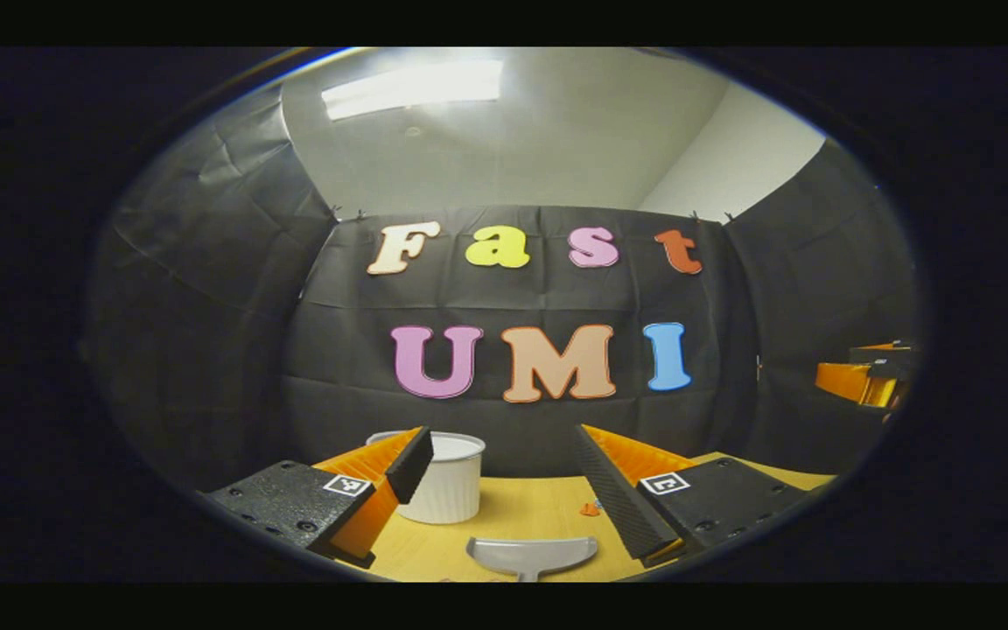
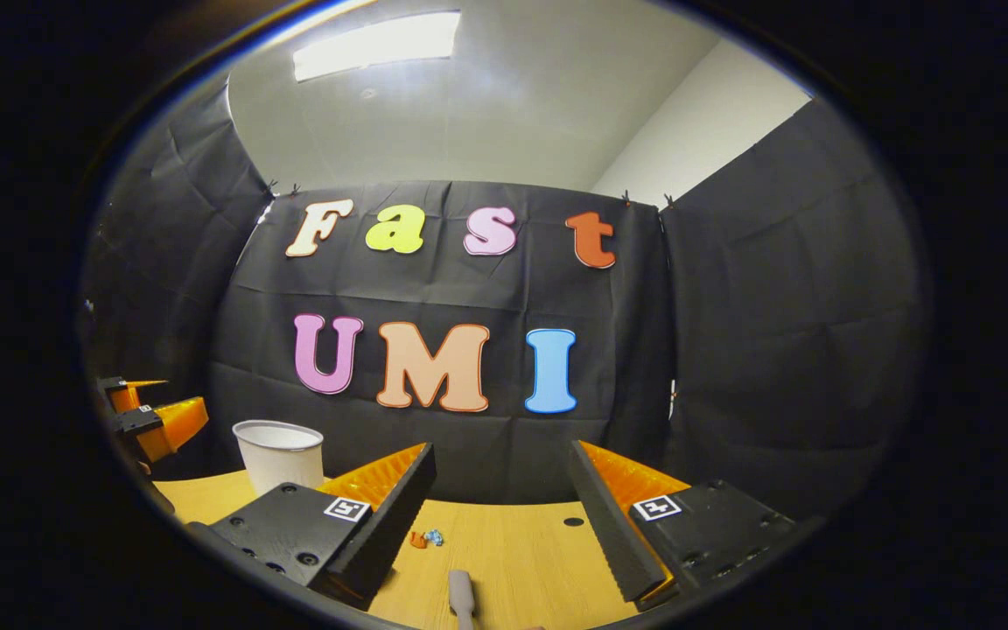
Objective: Pick up the small broom and dustpan from the desktop, sweep the trash into the dustpan with the broom, and then empty the trash into the garbage bin.
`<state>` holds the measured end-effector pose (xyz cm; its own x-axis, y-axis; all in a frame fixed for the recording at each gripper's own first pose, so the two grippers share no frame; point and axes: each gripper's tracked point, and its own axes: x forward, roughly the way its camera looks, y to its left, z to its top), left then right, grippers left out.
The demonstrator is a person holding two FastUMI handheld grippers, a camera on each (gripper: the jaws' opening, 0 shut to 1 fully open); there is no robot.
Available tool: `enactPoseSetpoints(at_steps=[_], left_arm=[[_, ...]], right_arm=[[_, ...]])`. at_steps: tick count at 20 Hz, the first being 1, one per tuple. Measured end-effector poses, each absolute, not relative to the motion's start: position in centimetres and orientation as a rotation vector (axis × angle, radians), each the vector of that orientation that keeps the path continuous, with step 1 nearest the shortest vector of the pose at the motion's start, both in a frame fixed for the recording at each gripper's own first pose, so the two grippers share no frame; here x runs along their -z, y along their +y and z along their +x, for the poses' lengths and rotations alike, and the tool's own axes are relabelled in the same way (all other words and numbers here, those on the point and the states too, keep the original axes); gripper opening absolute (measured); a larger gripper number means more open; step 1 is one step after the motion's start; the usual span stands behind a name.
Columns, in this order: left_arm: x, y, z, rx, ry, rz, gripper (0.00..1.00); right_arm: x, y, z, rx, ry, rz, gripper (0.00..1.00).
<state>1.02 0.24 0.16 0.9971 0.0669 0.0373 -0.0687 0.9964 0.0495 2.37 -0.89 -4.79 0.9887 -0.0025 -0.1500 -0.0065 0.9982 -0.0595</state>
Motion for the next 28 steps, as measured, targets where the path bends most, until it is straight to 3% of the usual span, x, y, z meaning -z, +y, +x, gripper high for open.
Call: enactPoseSetpoints(at_steps=[13, 21, 24, 28], left_arm=[[1.2, -0.6, 1.2, -0.072, 0.013, 0.057, 0.96], [4.2, -2.4, 0.2, -0.131, 0.089, 0.092, 0.95], [7.4, -3.1, 0.1, -0.12, 0.181, 0.085, 0.95], [14.7, -4.2, -0.4, -0.038, 0.428, 0.055, 0.97]], right_arm=[[7.6, -0.9, 2.7, -0.062, 0.213, -0.058, 0.93], [13.4, -2.1, 1.9, -0.177, 0.322, -0.029, 0.93], [17.4, -1.9, 1.3, -0.244, 0.439, -0.018, 0.93], [24.9, -0.8, 0.1, -0.307, 0.667, -0.03, 0.93]])
